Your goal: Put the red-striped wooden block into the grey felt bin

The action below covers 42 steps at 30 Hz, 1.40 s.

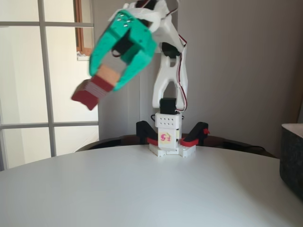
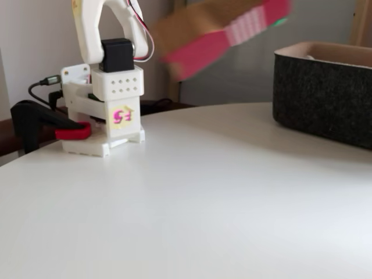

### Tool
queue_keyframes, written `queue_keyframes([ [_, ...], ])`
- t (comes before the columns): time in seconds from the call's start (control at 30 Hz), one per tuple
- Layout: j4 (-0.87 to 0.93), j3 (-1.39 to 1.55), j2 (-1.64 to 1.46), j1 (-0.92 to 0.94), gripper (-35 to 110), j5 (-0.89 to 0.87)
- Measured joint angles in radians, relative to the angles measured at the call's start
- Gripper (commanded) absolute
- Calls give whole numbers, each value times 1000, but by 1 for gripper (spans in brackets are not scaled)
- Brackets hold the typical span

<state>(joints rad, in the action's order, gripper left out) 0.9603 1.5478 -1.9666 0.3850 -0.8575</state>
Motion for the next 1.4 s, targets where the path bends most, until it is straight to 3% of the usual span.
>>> queue_keyframes([
  [0.77,-15,-175,-8,-724,4,106],
  [1.0,-58,-187,74,-962,3,222],
  [1.4,-167,-431,520,-1068,3,351],
])
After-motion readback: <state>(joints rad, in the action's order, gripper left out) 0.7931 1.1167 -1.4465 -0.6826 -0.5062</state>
